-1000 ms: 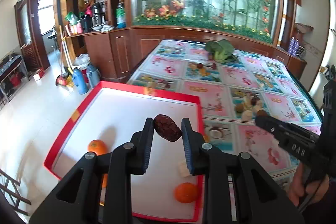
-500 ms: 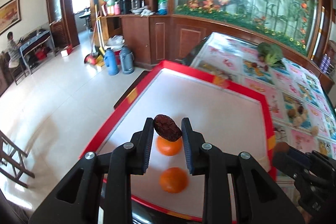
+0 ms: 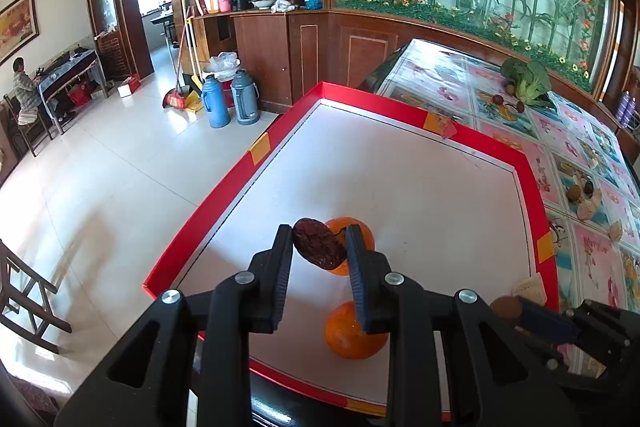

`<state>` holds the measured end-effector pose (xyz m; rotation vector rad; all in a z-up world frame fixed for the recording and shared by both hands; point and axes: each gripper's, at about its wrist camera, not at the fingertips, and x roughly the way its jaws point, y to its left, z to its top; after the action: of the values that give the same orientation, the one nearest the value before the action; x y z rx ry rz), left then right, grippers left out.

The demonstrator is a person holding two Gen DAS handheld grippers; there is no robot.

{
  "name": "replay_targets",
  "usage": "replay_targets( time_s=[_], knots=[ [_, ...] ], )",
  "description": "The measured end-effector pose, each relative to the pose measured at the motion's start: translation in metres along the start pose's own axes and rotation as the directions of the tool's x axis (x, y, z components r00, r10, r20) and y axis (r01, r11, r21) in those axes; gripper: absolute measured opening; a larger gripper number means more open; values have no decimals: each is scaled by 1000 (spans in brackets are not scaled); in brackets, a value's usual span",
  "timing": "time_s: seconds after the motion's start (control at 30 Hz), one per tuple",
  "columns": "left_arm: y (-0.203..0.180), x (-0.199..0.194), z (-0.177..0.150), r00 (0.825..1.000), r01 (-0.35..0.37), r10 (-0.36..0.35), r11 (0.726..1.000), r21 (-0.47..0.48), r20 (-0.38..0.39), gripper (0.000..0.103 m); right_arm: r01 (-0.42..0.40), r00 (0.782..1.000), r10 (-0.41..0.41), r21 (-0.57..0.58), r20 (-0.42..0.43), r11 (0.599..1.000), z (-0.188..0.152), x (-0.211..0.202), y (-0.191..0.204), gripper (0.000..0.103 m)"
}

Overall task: Organize fruits
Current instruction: 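Carry the brown fruit and the date into the white tray and open both tools, then lift both open tools away from the tray toward the tablecloth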

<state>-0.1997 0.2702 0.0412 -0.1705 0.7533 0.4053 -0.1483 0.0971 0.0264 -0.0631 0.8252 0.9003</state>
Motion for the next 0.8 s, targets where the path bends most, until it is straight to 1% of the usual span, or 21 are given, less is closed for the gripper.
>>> replay_targets(
  time_s=[0.13, 0.17, 0.2, 0.23, 0.27, 0.33, 0.37, 0.57, 0.8],
  knots=[
    [3, -1, 1, 1000, -16, 16, 1000, -10, -1, 29, -11, 1000, 11, -13, -2, 1000, -2, -1, 3, 27],
    [3, -1, 1, 1000, -18, 18, 1000, -10, -3, 29, -18, 1000, 18, -13, 3, 1000, -2, -3, 3, 31],
    [3, 0, 1, 1000, -21, 21, 1000, -9, -5, 30, -19, 1000, 19, -14, 13, 1000, -3, -6, 4, 39],
    [1, 0, 2, 1000, -27, 27, 1000, -10, -6, 38, -14, 1000, 14, -17, 26, 1000, -4, -9, 4, 43],
    [1, 1, 2, 999, -43, 43, 999, -11, -11, 52, -9, 999, 10, -20, 43, 1000, -4, -13, 4, 49],
    [1, 0, 1, 999, -52, 52, 999, -15, -5, 66, -10, 997, 12, -24, 77, 1000, -5, -21, 2, 50],
    [1, -1, 1, 998, -61, 61, 998, -14, 1, 69, -8, 996, 10, -23, 85, 1000, -4, -23, 1, 50],
    [-5, -8, 3, 997, -69, 70, 998, -7, 20, 79, 32, 990, -31, 0, 135, 999, -2, -42, -18, 54],
    [-26, -17, 5, 998, -55, 53, 998, 40, 39, 81, 66, 984, -82, 107, 156, 992, -5, -56, -60, 54]
  ],
)
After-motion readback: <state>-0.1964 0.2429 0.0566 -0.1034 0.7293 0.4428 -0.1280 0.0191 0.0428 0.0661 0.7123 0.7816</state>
